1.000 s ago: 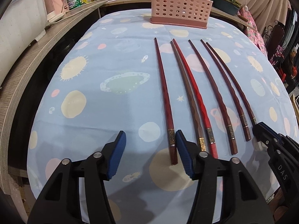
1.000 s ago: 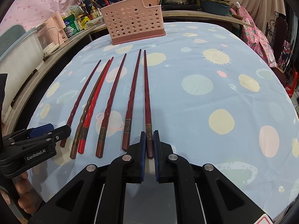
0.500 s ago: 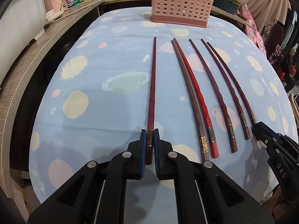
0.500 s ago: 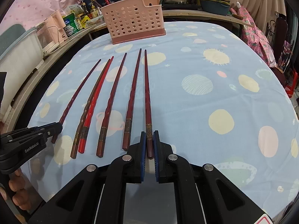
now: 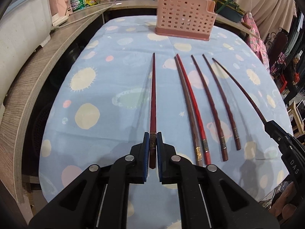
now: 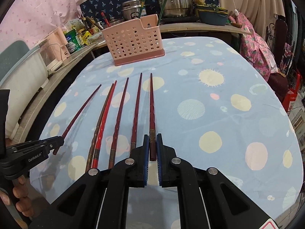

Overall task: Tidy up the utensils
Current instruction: 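Lift both held chopsticks and carry them up over the pink holder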

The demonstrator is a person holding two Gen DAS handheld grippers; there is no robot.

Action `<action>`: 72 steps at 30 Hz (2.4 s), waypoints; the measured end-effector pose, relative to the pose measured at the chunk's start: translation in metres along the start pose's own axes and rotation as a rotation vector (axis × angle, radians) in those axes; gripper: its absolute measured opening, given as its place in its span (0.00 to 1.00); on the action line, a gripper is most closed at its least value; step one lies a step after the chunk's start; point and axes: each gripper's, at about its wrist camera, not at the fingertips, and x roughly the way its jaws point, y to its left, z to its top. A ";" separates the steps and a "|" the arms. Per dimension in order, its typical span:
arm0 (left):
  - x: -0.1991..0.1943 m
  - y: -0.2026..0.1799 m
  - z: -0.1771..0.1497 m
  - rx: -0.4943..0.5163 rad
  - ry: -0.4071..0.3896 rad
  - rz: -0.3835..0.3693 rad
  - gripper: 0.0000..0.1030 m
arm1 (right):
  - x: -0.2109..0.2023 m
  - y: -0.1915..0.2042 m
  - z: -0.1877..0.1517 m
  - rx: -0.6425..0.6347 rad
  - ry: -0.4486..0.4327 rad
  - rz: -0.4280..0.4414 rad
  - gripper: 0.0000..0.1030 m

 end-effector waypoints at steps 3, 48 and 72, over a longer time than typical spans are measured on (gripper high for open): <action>-0.015 0.003 0.011 -0.013 -0.039 -0.009 0.07 | -0.012 -0.001 0.014 0.003 -0.041 0.007 0.07; -0.154 -0.009 0.286 -0.099 -0.598 -0.197 0.07 | -0.081 -0.004 0.294 0.118 -0.553 0.207 0.07; -0.042 -0.036 0.343 -0.071 -0.515 -0.148 0.07 | 0.052 0.026 0.343 0.036 -0.404 0.143 0.07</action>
